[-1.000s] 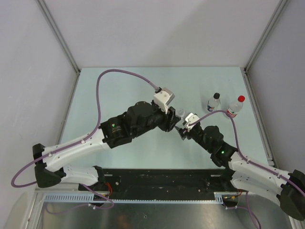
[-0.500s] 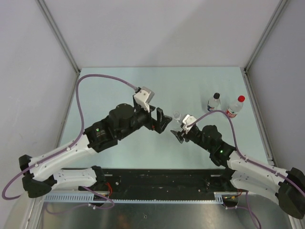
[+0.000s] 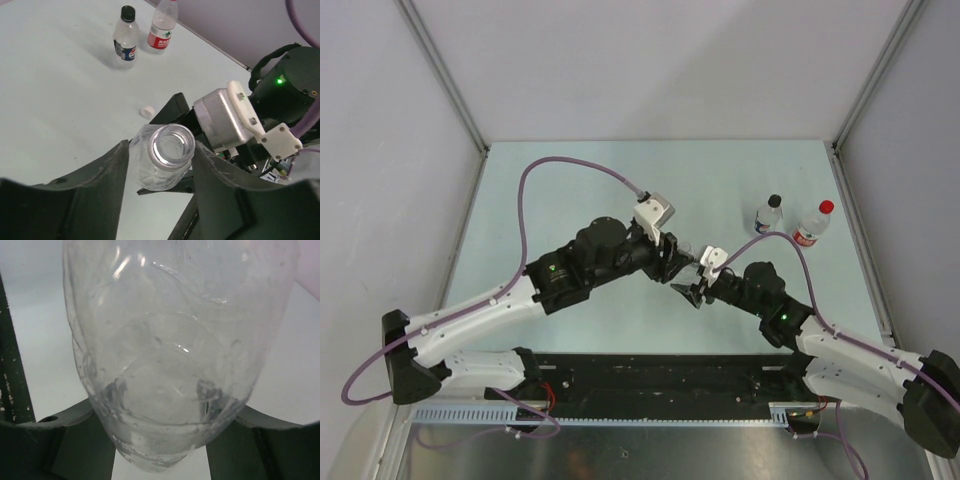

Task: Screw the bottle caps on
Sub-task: Place the plastic bottle at the center of the board.

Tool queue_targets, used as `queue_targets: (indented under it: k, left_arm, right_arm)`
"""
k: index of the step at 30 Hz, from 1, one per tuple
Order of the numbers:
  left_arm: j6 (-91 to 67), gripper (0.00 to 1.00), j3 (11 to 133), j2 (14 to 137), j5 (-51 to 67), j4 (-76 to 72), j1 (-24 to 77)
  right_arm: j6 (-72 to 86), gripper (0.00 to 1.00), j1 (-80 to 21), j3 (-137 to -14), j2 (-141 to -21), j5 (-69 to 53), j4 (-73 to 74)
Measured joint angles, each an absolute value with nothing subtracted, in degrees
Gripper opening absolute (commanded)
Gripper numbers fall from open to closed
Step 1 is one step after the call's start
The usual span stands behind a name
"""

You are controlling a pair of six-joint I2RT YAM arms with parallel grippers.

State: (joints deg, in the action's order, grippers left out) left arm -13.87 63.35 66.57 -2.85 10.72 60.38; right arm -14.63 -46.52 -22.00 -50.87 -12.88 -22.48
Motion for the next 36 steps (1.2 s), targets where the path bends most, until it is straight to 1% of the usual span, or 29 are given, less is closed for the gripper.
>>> queue_targets:
  k: [3,4,5,6,7,9,10,11,13,15,18,21,23,26,30,31,33,36]
  left_arm:
    - [-13.4,0.37,63.4,66.8,-2.0,10.0,60.8]
    - [-13.2,0.30,63.4,66.8,-1.4,9.8,60.9]
    - [-12.4,0.20,63.4,66.8,-0.8,9.8,60.9]
    - [-12.3,0.10,63.4,66.9,-0.6,9.8,60.9]
    - [-11.8,0.05,63.4,67.0,0.0,9.7,60.9]
    - [-11.6,0.01,63.4,67.1,0.2,9.5,60.9]
    - [-11.5,0.01,63.3,67.1,-0.3,9.2,60.9]
    - [-11.5,0.00,63.3,67.1,-0.7,9.0,60.9]
    - [-11.6,0.00,62.7,67.0,-2.3,7.8,61.1]
    - [-11.7,0.00,61.6,66.9,-8.2,7.2,61.2]
    - [-12.2,0.00,59.4,67.0,-17.3,7.4,60.5]
    - [-13.8,0.00,58.4,67.8,-25.5,7.9,60.2]
    - [-15.3,0.02,58.0,68.6,-30.3,7.8,59.9]
    - [-17.3,0.05,57.6,70.1,-36.7,7.7,59.6]
    - [-19.7,0.09,56.2,72.8,-41.4,7.3,58.4]
    - [-20.4,0.11,55.8,73.5,-41.9,7.3,58.1]
    - [-21.5,0.21,55.0,74.3,-42.2,7.4,57.6]
    - [-22.8,0.32,54.1,74.6,-42.6,7.4,57.1]
  right_arm:
    - [-13.9,0.01,-46.4,-22.0,-50.5,-14.7,-21.9]
    - [-13.6,0.04,-46.3,-22.0,-50.5,-15.2,-21.7]
    - [-13.5,0.08,-46.3,-22.0,-50.5,-15.5,-21.5]
    - [-13.2,0.18,-46.2,-22.0,-50.4,-15.8,-21.1]
    - [-13.0,0.32,-46.2,-22.0,-50.4,-15.8,-20.9]
    - [-12.6,0.57,-46.1,-22.0,-50.4,-14.9,-20.8]
    - [-12.4,0.67,-46.1,-22.0,-50.4,-14.0,-20.9]
    - [-12.0,0.75,-46.2,-22.0,-50.3,-13.5,-20.9]
    - [-11.0,0.87,-46.4,-22.0,-49.8,-11.6,-20.6]
    - [-9.1,0.96,-46.4,-22.0,-48.4,-7.5,-20.1]
    - [-5.9,0.99,-46.0,-22.0,-44.6,-1.3,-18.7]
    - [-2.7,0.99,-45.6,-22.2,-41.7,3.1,-16.0]
    - [0.3,0.99,-45.4,-22.2,-40.1,6.5,-13.5]
    - [6.3,0.99,-44.4,-22.2,-38.0,12.2,-8.1]
    - [14.0,0.99,-41.6,-22.2,-35.7,18.5,-0.3]
    - [15.9,0.99,-40.6,-22.3,-35.1,20.1,2.0]
    - [18.0,0.99,-39.3,-22.3,-34.6,22.0,4.8]
    - [20.8,0.97,-37.1,-22.3,-34.6,23.7,9.1]
